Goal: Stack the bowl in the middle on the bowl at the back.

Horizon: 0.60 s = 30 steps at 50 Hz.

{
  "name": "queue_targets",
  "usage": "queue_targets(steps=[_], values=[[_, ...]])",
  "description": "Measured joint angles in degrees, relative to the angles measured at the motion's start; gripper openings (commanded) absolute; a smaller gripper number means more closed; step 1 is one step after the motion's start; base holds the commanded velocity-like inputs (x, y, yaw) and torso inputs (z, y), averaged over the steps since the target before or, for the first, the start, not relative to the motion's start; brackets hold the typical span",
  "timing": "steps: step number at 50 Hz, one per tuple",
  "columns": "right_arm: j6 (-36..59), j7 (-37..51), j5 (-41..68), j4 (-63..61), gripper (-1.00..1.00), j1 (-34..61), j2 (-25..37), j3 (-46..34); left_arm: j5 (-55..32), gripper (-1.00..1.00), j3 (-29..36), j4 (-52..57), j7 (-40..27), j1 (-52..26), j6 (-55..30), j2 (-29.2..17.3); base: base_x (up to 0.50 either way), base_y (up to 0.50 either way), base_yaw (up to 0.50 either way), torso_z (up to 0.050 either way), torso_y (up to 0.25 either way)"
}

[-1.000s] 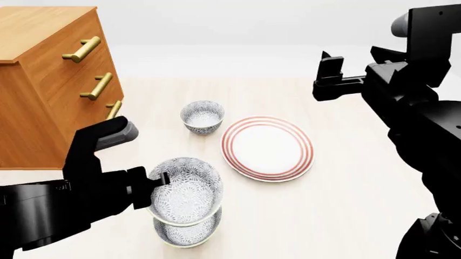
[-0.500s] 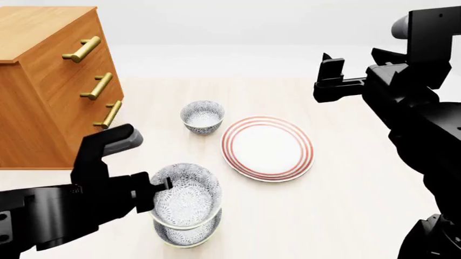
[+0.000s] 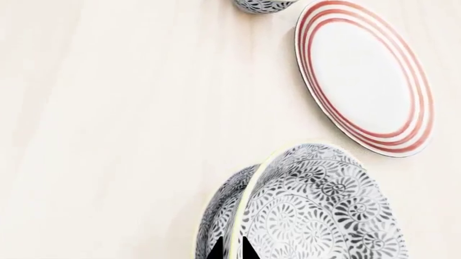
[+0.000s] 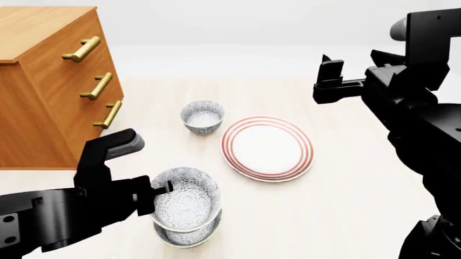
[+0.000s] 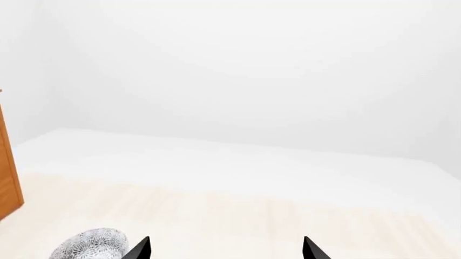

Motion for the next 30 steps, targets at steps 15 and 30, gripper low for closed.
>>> queue_targets(steps=[15, 30], values=[[-0.43, 0.36, 0.34, 0.22, 1.00, -0.22, 0.07, -0.25, -0.30, -1.00, 0.84, 0.24, 0.24, 0.74, 0.47, -0.50, 0.00, 0.00, 0.00, 0.000, 0.001], [-0.35, 0.81, 0.86, 0.03, 1.00, -0.25, 0.19, -0.19, -0.88, 1.00, 1.36, 0.92, 0.78, 1.11, 0.93, -1.05, 0.00, 0.00, 0.00, 0.000, 0.000]])
